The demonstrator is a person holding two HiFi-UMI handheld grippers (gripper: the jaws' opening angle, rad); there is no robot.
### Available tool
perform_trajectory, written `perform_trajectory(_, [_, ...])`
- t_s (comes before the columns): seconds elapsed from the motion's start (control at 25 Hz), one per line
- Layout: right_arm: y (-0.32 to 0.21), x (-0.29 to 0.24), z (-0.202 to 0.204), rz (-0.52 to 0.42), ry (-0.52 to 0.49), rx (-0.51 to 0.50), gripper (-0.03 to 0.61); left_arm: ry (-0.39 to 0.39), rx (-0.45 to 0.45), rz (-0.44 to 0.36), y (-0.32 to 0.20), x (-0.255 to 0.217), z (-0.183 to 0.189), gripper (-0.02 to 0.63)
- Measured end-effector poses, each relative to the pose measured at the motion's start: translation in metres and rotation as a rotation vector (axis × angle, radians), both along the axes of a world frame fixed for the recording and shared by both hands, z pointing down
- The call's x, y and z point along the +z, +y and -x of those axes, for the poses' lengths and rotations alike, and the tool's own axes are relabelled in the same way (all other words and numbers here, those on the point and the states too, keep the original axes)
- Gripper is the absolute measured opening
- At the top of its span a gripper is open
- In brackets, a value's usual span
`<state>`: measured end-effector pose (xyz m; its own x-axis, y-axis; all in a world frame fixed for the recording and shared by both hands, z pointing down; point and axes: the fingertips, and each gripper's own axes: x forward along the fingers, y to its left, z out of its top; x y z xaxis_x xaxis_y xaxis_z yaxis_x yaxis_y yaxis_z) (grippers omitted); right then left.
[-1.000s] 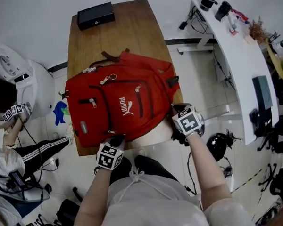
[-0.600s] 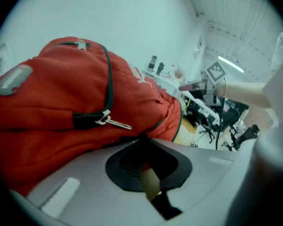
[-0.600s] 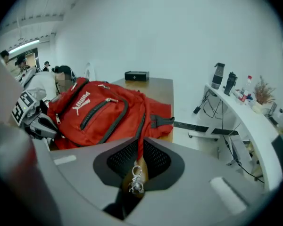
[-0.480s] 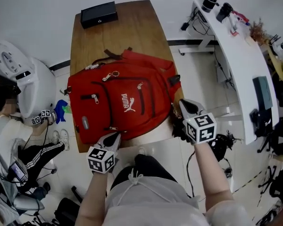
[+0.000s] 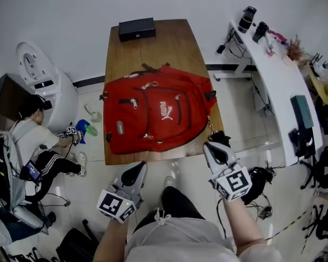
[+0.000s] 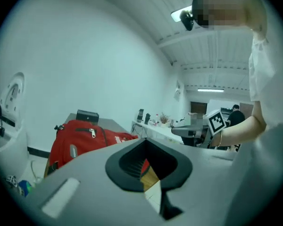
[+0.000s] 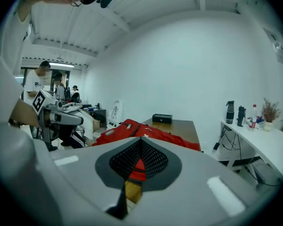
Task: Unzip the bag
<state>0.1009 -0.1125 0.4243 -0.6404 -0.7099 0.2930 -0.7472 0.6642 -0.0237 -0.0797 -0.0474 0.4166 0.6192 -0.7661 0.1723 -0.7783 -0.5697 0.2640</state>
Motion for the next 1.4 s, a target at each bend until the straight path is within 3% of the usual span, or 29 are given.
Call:
perform_trajectory(0.16, [0.075,-0.012,0.024,-0.021,-0.022,-0.023,0.008,-0.011,0.017,-0.094,0.063,-0.031,0.005,0.006])
perform_trajectory(0.4, [0.173,-0.03,0.049,-0.058,-0.035,-0.068,0.008,-0.023,0.009,-0.136,0.145,-0.046,0.009,0.006])
perform_trajectory(0.52, [0.206,-0.042,0.059,-0.122,-0.043,-0.102,0.008,-0.031,0.0,-0.145,0.175,-0.05,0.012,0.006])
perform_trajectory(0.72, [0.235,-0.07,0.057,-0.203,-0.021,-0.148,0.008,-0.03,-0.037,-0.162,0.201,-0.067,0.011,0.006])
perform_trajectory(1.0, [0.261,-0.094,0.04,-0.264,-0.025,-0.191,0.008,-0.039,-0.017,-0.189,0.227,-0.09,-0.029,0.006])
perform_trajectory(1.4, [0.276,-0.087,0.008,-0.236,-0.018,-0.172,0.008,-0.039,-0.024,-0.204,0.244,-0.093,-0.056,0.006])
